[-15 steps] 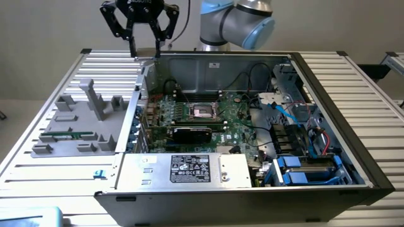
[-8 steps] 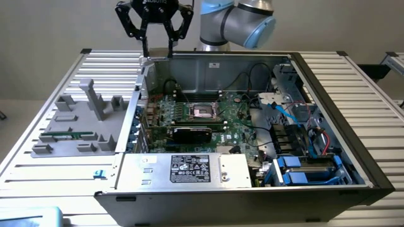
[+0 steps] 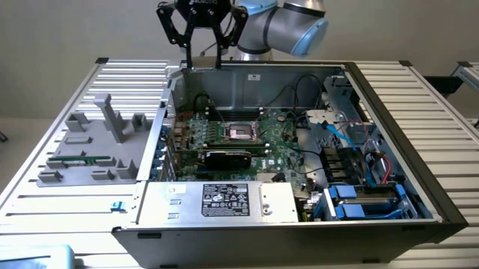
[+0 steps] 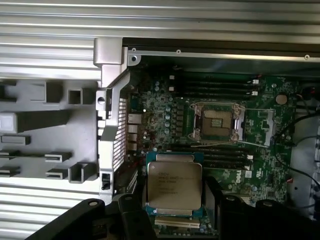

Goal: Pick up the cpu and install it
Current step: 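Pick up the cpu and move it towards the insertion slot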

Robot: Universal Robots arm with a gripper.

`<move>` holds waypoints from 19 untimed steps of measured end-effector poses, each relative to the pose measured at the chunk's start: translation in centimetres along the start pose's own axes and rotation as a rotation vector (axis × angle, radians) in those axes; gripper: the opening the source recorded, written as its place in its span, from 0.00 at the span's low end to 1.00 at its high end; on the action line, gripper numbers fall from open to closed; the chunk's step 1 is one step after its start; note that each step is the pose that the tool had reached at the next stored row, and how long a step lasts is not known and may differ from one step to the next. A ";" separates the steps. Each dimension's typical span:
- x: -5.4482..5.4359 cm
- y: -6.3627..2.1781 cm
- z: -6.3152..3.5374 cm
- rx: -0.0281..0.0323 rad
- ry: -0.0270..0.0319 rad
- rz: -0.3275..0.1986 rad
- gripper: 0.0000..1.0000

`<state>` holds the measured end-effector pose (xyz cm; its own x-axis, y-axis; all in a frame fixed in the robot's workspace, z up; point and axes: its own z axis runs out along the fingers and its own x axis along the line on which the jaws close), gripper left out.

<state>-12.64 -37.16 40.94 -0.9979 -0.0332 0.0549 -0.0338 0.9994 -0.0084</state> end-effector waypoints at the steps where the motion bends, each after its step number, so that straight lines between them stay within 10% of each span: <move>1: -0.3 -0.01 -0.02 0.0000 0.0000 0.000 0.55; 19: -2.7 0.75 -0.05 -0.0047 0.0002 0.026 0.55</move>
<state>-9.99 -36.32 40.83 -0.9985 -0.0074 0.0549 -0.0077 1.0000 -0.0051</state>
